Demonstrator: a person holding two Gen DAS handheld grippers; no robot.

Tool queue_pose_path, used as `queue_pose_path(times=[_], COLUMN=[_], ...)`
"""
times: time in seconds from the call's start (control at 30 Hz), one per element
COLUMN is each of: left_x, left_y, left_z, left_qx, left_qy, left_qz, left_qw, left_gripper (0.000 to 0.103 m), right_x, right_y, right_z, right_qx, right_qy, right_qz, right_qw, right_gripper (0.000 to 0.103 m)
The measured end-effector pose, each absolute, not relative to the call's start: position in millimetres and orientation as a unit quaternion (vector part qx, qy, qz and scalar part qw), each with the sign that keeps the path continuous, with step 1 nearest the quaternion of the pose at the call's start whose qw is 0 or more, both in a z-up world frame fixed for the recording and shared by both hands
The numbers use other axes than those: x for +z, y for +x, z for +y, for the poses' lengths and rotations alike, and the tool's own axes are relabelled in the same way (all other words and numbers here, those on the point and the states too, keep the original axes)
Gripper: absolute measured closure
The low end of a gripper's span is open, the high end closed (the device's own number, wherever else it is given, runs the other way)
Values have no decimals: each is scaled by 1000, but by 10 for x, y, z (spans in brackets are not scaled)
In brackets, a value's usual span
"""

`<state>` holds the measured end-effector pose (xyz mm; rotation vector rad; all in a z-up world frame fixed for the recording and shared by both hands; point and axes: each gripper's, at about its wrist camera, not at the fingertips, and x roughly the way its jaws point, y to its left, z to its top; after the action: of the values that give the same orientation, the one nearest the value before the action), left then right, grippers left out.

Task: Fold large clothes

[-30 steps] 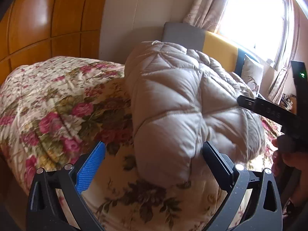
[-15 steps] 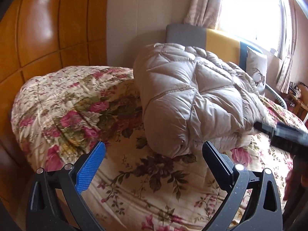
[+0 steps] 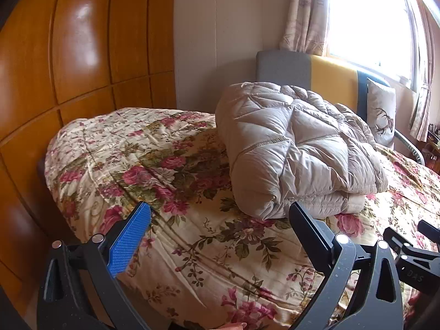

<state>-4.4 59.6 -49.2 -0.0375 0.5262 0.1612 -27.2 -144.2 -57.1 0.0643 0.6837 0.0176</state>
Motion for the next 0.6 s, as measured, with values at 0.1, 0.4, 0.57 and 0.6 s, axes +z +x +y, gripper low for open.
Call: queue_pose_path(times=[0.1, 0.4, 0.57, 0.6], left_x=[-492, -506, -518, -519], left_y=[-64, -73, -65, -67], left_z=[574, 504, 508, 508], left_qx=[72, 59, 60, 60], left_qy=[-17, -14, -15, -15], left_qz=[262, 268, 270, 270], left_qw=[962, 962, 961, 961], left_gripper=[3, 3, 3, 3], right_x=[-481, -385, -392, -392], right_y=[-343, -406, -404, -405], right_z=[-1469, -1415, -1432, -1431], right_qx=[11, 17, 17, 16], right_qy=[47, 36, 41, 41], right_qz=[326, 314, 315, 315], right_qw=[944, 949, 948, 948], right_gripper=[2, 2, 2, 2])
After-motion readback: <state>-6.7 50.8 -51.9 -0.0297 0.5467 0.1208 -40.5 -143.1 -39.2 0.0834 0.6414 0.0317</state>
